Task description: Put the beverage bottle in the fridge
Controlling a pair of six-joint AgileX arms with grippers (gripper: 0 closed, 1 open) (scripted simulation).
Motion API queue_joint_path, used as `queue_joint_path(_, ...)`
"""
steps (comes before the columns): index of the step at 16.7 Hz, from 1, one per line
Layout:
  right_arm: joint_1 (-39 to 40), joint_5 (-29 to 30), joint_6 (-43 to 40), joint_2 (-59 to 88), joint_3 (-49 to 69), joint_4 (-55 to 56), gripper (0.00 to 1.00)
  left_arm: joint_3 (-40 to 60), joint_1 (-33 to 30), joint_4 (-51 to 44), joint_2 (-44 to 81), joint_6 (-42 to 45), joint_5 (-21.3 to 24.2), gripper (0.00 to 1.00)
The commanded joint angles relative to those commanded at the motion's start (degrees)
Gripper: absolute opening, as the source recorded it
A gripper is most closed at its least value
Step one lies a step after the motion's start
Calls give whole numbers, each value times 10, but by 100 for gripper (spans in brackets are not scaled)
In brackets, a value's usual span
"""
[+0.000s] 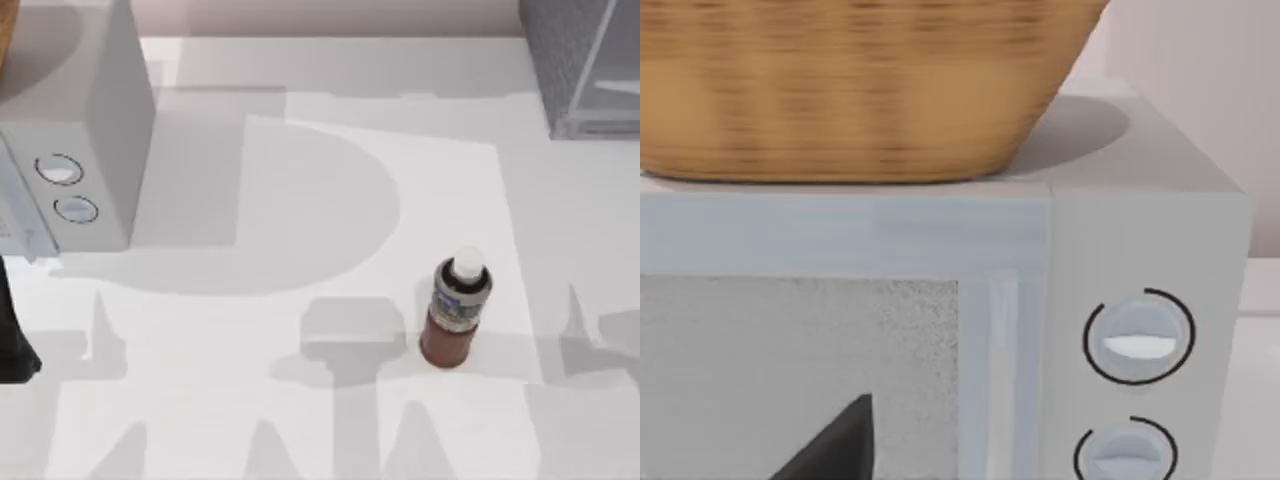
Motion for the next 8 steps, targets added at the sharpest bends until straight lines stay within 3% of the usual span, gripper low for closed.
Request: queue_joint_path(8,48,-35,-10,200,2,174,100,0,0,0,0,0,0,100)
